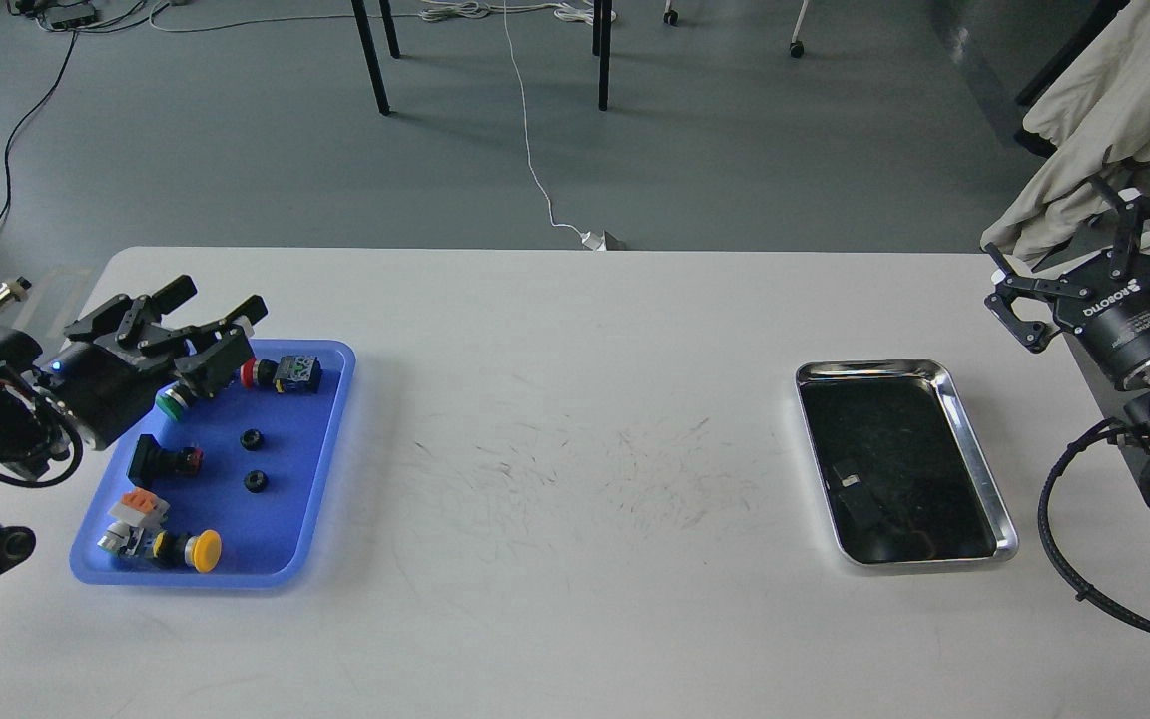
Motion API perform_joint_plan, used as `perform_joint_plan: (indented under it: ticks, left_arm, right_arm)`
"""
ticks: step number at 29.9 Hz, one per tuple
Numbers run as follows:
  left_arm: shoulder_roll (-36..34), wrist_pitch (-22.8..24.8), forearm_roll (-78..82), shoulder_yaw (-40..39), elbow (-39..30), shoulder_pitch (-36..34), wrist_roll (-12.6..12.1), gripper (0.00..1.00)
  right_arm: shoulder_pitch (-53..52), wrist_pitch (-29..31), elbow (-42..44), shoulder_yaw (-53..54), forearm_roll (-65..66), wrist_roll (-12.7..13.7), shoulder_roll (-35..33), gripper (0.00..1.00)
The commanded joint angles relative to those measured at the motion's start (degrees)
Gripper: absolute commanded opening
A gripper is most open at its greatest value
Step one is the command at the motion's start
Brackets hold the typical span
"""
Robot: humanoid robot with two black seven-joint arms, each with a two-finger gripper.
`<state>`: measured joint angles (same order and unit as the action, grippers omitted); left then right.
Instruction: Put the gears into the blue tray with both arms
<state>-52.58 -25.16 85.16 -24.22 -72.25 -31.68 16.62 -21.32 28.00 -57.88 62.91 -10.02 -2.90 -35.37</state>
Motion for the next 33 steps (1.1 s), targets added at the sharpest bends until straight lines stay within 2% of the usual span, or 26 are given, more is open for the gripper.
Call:
perform_joint_plan:
  ticks: [1, 3, 5, 8, 13, 17, 19, 22, 26, 33]
  left_arm:
    - [4.6, 0.0, -18.9, 0.0, 1.7, -9.3, -3.8, 0.98]
    - [8.1, 0.4, -28.0, 0.0, 5.1, -13.7, -7.7, 0.98]
    - [13.0, 2.1, -36.3, -0.1, 9.2, -16.9, -9.3, 0.98]
    - [19.3, 7.9, -46.5, -0.6, 15.3, -19.0, -9.4, 0.98]
    - [25.8, 17.9, -60.4, -10.2, 27.9, -18.5, -8.4, 0.98]
    - [29.6, 30.8, -68.4, -14.2, 38.7, -18.5, -6.3, 0.98]
    - [30.5, 36.6, -71.3, -15.1, 43.2, -18.7, -6.0, 0.98]
    - [31.4, 43.8, -74.0, -15.2, 45.5, -18.8, -6.0, 0.98]
    - [31.7, 47.0, -77.3, -17.3, 45.6, -18.9, -5.9, 0.99]
    - [32.4, 46.5, -79.9, -18.1, 45.6, -18.8, -5.9, 0.99]
  right_arm:
    - [-2.8, 0.0, -0.2, 0.0, 0.0, 0.0, 0.6, 0.97]
    - [-4.6, 0.0, 0.2, 0.0, 0.0, 0.0, 1.2, 0.97]
    - [-5.9, 0.0, 0.4, -0.2, 0.0, 0.2, 2.1, 0.97]
    - [-6.8, -1.4, 0.0, -1.6, 0.0, 0.9, 4.6, 0.97]
    - [-8.6, -7.5, -0.8, -3.4, -0.1, 1.0, 6.8, 0.97]
    - [-8.5, -7.9, -1.0, -2.8, -0.1, 0.6, 6.7, 0.99]
    - [-8.4, -8.0, -0.9, -2.3, -0.2, 0.2, 6.8, 0.99]
    - [-8.3, -8.2, -0.9, -2.1, -0.2, 0.2, 6.9, 0.99]
    - [-8.4, -10.4, -0.4, -1.9, -0.1, 0.1, 6.8, 0.99]
    - [-6.2, -10.4, -0.7, -1.6, -0.2, 0.2, 6.3, 0.99]
